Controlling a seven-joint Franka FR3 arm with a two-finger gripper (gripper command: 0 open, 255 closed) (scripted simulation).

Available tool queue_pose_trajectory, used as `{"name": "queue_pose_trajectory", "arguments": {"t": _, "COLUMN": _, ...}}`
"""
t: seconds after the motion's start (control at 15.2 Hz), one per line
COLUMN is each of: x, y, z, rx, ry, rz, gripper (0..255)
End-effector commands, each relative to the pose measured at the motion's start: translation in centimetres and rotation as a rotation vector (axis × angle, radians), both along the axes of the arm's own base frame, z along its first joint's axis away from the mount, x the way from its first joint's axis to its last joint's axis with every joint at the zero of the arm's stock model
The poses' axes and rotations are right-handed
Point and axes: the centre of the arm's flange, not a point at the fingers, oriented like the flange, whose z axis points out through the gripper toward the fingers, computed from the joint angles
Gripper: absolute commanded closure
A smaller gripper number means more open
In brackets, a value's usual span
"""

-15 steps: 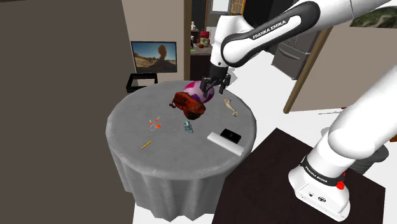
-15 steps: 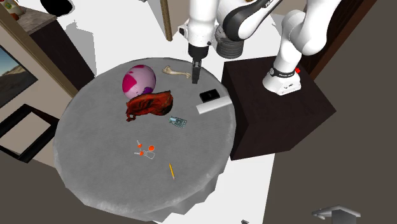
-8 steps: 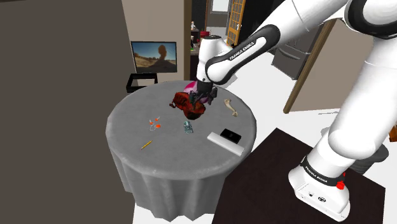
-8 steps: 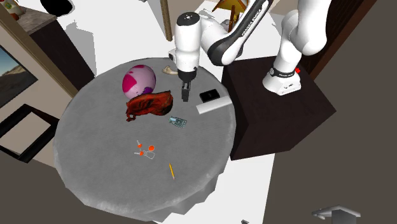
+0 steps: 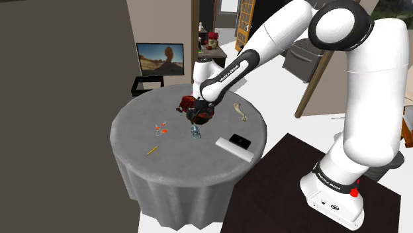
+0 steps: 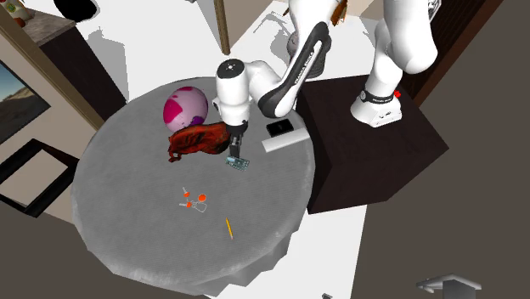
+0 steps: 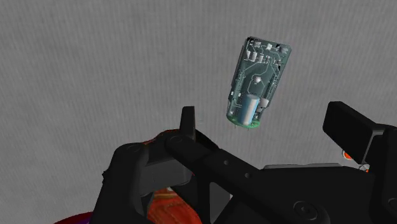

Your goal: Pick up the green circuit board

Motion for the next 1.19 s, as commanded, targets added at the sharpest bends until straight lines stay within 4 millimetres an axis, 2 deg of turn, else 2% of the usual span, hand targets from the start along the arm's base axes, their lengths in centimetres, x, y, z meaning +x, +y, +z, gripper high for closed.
{"name": "queue_pose_trajectory", "arguments": {"t": 0.0, "x": 1.2, "y": 0.4, "z": -2.3, "rx": -0.002, "ry": 0.009, "rz": -0.006, "gripper": 0}}
{"name": "queue_pose_trajectory", "arguments": {"t": 0.2, "x": 2.9, "y": 1.1, "z": -5.4, "rx": -0.004, "ry": 0.021, "rz": -0.015, "gripper": 0}}
{"name": "queue_pose_trajectory", "arguments": {"t": 0.66, "x": 2.9, "y": 1.1, "z": -9.1, "rx": -0.004, "ry": 0.021, "rz": -0.015, "gripper": 0}}
{"name": "queue_pose_trajectory", "arguments": {"t": 0.79, "x": 2.9, "y": 1.1, "z": -9.4, "rx": -0.004, "ry": 0.021, "rz": -0.015, "gripper": 0}}
{"name": "queue_pose_trajectory", "arguments": {"t": 0.86, "x": 2.9, "y": 1.1, "z": -9.5, "rx": -0.004, "ry": 0.021, "rz": -0.015, "gripper": 255}}
{"name": "queue_pose_trajectory", "arguments": {"t": 1.12, "x": 2.9, "y": 1.1, "z": -9.5, "rx": -0.004, "ry": 0.021, "rz": -0.015, "gripper": 255}}
